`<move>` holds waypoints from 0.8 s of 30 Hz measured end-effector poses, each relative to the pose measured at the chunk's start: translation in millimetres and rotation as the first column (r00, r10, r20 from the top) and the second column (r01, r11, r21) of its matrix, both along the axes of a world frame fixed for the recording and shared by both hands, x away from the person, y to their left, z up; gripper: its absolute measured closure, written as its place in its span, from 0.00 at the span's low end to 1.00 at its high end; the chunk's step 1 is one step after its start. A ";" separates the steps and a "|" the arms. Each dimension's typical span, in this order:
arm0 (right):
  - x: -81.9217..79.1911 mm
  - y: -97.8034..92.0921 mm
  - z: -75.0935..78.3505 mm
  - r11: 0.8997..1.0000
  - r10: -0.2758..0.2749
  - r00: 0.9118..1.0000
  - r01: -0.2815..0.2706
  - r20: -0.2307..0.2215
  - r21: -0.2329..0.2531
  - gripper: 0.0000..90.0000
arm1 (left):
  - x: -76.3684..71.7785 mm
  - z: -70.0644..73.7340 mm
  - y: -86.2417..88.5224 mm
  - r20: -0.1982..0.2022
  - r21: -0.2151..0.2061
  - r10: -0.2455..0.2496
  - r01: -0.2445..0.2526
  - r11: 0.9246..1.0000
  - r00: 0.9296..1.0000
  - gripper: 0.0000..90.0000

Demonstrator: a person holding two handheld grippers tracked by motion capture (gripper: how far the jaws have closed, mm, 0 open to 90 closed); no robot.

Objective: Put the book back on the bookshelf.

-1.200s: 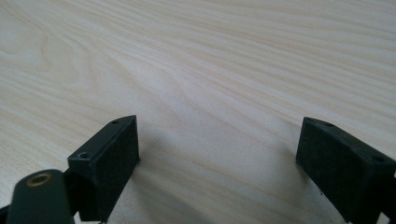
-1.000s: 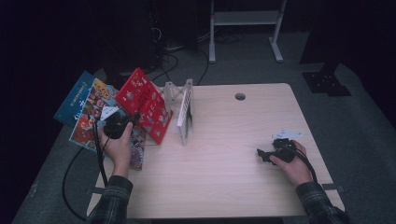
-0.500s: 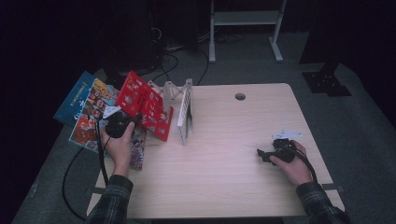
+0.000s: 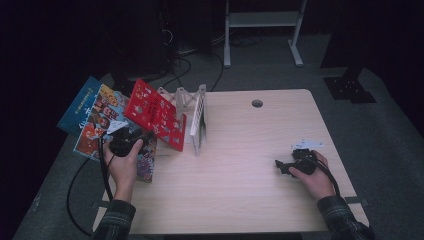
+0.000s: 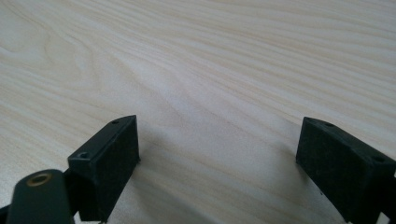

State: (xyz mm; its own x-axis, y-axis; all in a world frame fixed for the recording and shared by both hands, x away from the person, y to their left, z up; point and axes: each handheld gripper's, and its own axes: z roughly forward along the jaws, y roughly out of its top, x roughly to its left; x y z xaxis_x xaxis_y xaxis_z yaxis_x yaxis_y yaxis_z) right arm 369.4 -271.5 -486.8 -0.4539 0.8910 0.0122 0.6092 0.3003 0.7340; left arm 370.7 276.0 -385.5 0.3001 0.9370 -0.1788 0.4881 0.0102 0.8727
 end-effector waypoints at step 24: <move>-1.1 -0.3 0.1 1.000 0.001 1.000 -0.001 0.000 -0.002 0.13 | -35.6 -26.7 -47.6 -0.195 0.078 -0.262 0.282 0.956 0.945 0.18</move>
State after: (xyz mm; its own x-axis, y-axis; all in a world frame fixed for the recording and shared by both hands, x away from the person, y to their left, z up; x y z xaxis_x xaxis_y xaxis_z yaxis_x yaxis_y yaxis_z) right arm 368.3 -271.8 -486.7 -0.4552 0.8904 0.0104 0.6090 0.3028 0.7331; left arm 335.1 228.4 -412.1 0.5178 0.8403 -0.1608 0.6094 -0.2303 0.7586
